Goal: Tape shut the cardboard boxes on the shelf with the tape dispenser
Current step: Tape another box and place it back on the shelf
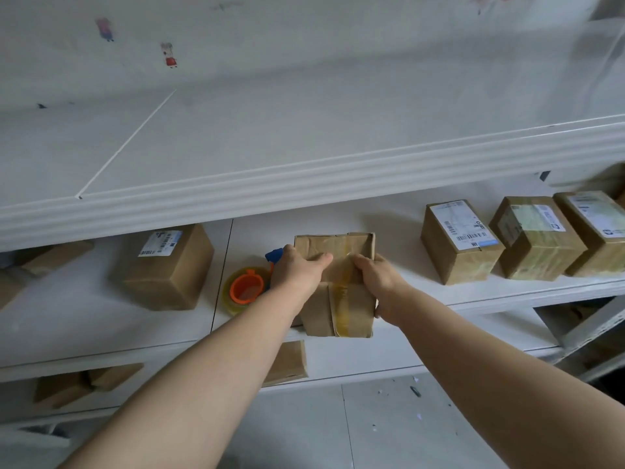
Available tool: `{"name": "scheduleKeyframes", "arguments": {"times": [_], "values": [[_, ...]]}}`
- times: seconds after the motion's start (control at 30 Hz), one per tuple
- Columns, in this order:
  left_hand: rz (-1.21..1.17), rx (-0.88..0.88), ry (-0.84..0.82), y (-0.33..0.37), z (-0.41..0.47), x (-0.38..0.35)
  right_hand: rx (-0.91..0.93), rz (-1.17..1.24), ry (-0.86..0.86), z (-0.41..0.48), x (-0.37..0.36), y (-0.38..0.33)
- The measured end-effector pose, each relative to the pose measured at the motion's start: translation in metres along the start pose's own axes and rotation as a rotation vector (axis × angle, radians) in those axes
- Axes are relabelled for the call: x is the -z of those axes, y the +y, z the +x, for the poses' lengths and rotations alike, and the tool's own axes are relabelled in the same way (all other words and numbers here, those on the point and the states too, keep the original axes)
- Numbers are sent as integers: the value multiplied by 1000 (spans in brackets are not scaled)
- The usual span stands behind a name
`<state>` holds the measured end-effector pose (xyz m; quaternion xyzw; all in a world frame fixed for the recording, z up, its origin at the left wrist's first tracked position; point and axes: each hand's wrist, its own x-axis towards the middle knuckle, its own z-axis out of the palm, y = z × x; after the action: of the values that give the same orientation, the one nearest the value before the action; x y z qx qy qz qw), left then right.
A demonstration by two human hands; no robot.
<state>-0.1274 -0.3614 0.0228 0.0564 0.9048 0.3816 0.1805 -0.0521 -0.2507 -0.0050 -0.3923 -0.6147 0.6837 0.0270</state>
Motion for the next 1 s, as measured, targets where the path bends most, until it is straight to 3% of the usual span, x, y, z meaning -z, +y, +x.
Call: {"name": "scheduleKeyframes", "arguments": {"times": [0.2,0.33,0.47,0.67,0.7,0.77,0.83,0.87,0.93,1.0], "values": [[-407,-125,50,-11,7,18,151,258,-117,-2,17,-23],[-190,-109,-28,-18,12,22,31,296,-107,6,21,-17],[-288,149,-267,-17,8,20,-31,60,-59,11,17,6],[-39,126,-270,-26,-1,-3,-63,35,-55,18,14,20],[-35,133,-272,-27,-2,-6,-24,5,-29,18,12,20],[-244,200,-261,-24,-3,-7,139,-13,73,19,12,13],[-522,312,-284,-24,1,-4,248,127,81,20,14,1],[-554,346,-310,-25,0,-1,264,178,49,20,15,-2],[-418,378,-341,-32,-2,-5,255,139,19,18,17,-1],[-243,364,-272,-36,-4,-12,251,-6,67,20,18,7]]}}
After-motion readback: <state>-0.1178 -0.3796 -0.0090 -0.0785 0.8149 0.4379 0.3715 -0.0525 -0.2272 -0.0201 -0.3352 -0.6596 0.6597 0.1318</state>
